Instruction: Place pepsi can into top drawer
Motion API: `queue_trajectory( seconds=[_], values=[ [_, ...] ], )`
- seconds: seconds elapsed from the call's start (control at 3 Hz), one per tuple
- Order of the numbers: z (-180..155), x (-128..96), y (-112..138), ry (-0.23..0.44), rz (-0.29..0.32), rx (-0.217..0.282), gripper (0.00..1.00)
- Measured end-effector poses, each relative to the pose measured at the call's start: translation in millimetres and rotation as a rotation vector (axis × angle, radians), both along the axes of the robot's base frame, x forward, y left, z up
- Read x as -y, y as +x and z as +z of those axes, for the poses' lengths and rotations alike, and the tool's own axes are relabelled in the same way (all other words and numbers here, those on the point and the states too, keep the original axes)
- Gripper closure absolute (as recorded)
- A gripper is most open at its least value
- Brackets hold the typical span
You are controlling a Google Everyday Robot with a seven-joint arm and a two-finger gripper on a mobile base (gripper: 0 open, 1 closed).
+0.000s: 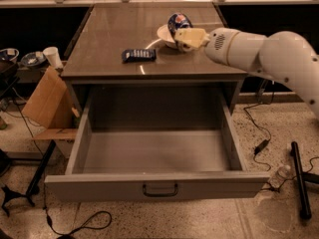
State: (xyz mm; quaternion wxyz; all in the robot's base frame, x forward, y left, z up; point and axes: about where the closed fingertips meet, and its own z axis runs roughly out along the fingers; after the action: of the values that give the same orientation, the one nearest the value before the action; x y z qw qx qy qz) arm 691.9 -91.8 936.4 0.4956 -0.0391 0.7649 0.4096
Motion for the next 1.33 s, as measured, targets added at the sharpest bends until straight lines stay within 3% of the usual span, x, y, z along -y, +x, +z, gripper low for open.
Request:
queue_trajectory(
  seconds=[0.33, 0.67, 1.33],
  values=[
    [1.1, 5.9, -25.8, -0.017, 0.024, 0.008, 1.0],
    [-24.9, 3.8, -70.3, -0.09, 0.135, -0.016, 1.0],
    [-74.8, 2.7, -134.4, -0.193, 0.293, -0.12, 1.0]
  ],
)
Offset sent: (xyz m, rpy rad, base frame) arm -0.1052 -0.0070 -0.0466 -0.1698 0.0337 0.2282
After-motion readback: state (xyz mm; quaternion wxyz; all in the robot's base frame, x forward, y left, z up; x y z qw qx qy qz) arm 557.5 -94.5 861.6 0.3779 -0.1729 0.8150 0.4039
